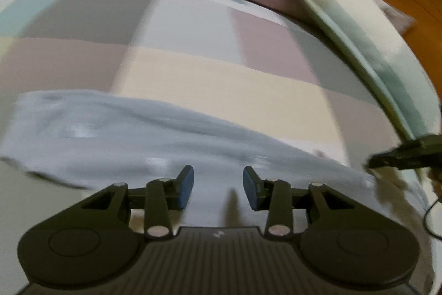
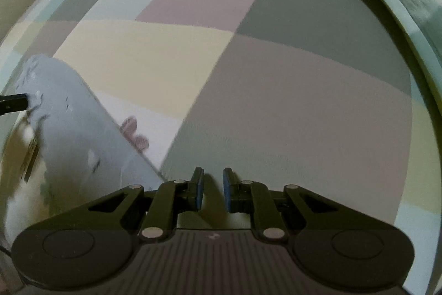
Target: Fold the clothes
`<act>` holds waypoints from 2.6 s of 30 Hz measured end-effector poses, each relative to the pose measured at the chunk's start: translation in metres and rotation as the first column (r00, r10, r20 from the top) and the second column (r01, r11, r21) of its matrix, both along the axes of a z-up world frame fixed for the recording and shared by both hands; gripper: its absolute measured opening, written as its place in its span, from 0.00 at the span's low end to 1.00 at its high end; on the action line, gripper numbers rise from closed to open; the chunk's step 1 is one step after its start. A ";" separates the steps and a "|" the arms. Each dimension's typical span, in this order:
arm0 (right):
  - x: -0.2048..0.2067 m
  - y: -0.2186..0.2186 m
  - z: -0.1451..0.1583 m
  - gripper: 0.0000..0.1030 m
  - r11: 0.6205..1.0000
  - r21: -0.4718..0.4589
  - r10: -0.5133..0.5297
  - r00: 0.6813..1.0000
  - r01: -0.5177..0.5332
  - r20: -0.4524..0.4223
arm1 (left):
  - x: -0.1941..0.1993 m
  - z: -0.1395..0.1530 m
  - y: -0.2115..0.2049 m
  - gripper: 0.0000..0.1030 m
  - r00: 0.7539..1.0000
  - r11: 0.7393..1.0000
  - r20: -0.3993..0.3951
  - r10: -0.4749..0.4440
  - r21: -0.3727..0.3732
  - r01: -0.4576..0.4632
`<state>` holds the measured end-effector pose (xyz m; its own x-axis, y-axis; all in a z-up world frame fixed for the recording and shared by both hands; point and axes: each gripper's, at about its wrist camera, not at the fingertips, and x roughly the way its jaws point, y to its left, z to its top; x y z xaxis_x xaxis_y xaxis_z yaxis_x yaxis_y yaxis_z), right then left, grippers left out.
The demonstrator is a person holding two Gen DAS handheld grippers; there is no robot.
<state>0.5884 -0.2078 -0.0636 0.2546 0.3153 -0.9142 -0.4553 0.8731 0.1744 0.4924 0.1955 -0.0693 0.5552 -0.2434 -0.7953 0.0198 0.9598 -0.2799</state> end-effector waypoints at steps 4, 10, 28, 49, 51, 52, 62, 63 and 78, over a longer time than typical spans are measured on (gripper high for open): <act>-0.018 -0.008 -0.001 0.16 0.998 0.012 0.061 0.998 -0.061 0.017 | 0.012 -0.004 -0.059 0.38 0.991 0.991 -0.012 -0.134 -0.019 0.134; -0.048 0.012 -0.003 0.16 0.991 0.064 0.116 0.992 -0.119 0.045 | 0.020 -0.004 -0.107 0.37 0.975 0.975 -0.018 -0.222 -0.018 0.222; -0.042 -0.053 0.004 0.20 0.981 0.135 0.127 0.986 -0.141 0.111 | 0.018 -0.020 -0.151 0.39 0.971 0.971 -0.053 -0.232 0.044 0.234; -0.003 -0.013 -0.008 0.03 0.954 0.054 0.284 0.945 -0.296 0.164 | 0.013 -0.007 -0.149 0.39 0.974 0.976 -0.076 -0.216 0.021 0.218; 0.004 -0.013 -0.008 0.03 0.961 0.036 0.266 0.949 -0.276 0.172 | 0.015 -0.006 -0.147 0.39 0.974 0.976 -0.076 -0.215 0.020 0.217; 0.006 -0.011 -0.009 0.03 0.963 0.021 0.262 0.949 -0.270 0.177 | 0.015 -0.006 -0.146 0.39 0.974 0.976 -0.075 -0.213 0.017 0.215; 0.028 0.010 -0.001 0.13 0.971 0.066 0.216 0.961 -0.230 0.171 | 0.013 0.003 -0.108 0.39 0.986 0.986 -0.072 -0.151 0.062 0.156; 0.033 0.017 0.002 0.13 0.969 0.089 0.213 0.961 -0.231 0.175 | 0.013 0.004 -0.103 0.39 0.987 0.986 -0.070 -0.145 0.067 0.150; 0.083 0.214 -0.028 0.20 0.846 0.247 0.442 0.880 -0.473 0.174 | 0.003 -0.013 0.023 0.40 0.992 0.993 -0.072 0.105 0.053 -0.102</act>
